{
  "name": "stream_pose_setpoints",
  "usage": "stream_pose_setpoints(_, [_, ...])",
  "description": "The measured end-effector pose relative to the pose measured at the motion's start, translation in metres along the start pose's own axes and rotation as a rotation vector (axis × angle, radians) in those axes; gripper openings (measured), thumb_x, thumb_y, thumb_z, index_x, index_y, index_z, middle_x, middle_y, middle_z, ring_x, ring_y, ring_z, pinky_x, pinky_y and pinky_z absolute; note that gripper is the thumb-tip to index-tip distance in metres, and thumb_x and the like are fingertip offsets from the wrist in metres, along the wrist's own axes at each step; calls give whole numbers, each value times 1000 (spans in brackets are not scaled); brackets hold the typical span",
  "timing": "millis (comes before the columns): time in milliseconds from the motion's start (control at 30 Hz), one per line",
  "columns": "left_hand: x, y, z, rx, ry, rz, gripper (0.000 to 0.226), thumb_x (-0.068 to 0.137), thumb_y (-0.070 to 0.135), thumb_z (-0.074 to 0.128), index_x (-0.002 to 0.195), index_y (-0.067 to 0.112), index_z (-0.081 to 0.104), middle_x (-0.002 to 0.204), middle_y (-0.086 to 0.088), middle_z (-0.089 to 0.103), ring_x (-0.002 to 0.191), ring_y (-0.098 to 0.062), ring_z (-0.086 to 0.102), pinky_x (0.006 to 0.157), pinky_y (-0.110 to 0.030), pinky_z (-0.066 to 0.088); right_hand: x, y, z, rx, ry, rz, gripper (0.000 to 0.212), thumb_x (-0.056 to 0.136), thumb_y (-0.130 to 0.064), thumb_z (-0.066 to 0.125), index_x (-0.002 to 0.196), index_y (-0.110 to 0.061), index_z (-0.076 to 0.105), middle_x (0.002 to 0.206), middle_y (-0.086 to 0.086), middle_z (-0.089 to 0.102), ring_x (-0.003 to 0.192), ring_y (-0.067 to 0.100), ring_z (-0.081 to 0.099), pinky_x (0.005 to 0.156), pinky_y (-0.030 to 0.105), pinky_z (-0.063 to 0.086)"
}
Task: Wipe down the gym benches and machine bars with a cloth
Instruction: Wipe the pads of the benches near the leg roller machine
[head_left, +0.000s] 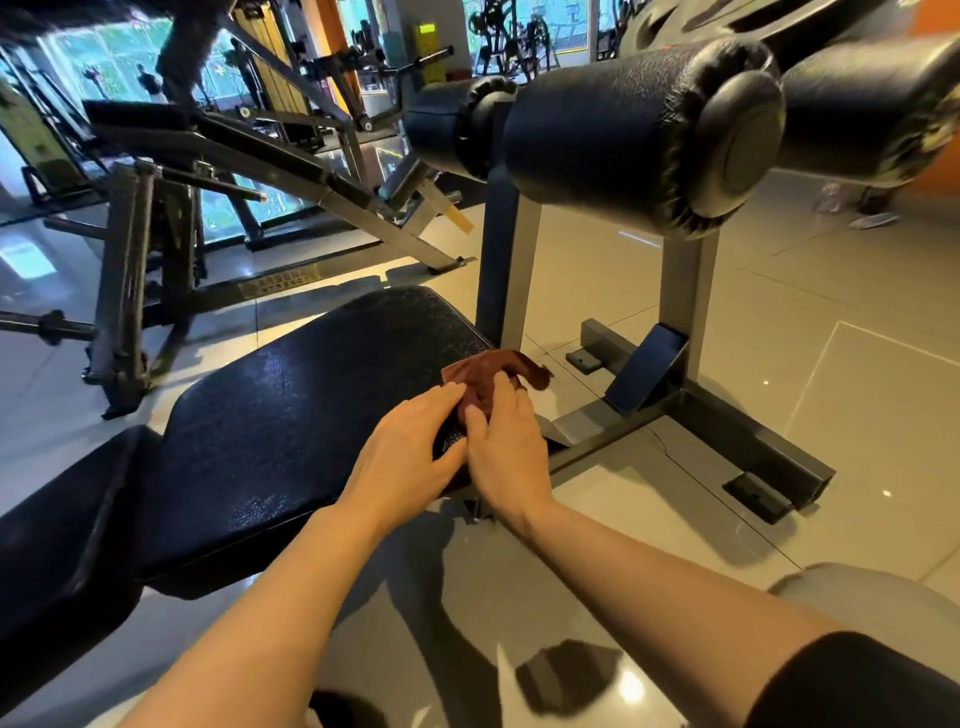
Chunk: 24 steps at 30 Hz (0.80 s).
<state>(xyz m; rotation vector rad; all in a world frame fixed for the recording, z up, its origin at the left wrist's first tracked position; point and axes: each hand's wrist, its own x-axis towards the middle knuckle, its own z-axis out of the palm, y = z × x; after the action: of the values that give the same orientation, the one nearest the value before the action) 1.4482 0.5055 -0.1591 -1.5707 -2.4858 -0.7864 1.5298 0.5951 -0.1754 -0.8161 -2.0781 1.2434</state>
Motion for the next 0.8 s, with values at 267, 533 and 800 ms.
stream_pose_setpoints(267, [-2, -25, -16, -45, -30, -49, 77, 83, 45, 67, 148, 29, 31, 151, 10, 35, 138, -7, 31, 110, -27, 29, 5, -14, 13, -259, 17, 41, 47, 100, -30, 43, 144, -22, 26, 150, 20, 21, 134, 40, 31, 109, 50, 37])
stream_pose_setpoints(533, [-16, -23, -13, -2, -21, -75, 70, 87, 33, 67, 147, 23, 33, 148, 6, 38, 135, -12, 35, 110, -30, 32, 10, -17, 12, -534, 31, -132, 45, 98, -32, 46, 134, -23, 20, 154, 19, 10, 123, 48, 43, 91, 52, 51])
stream_pose_setpoints(800, [-15, -20, -12, 2, 1, -35, 67, 88, 34, 65, 146, 22, 35, 145, 5, 43, 131, -10, 38, 106, -25, 32, 33, -1, 5, -641, -265, -234, 53, 99, -35, 36, 150, -37, 19, 158, -6, 19, 134, 48, 31, 107, 60, 31])
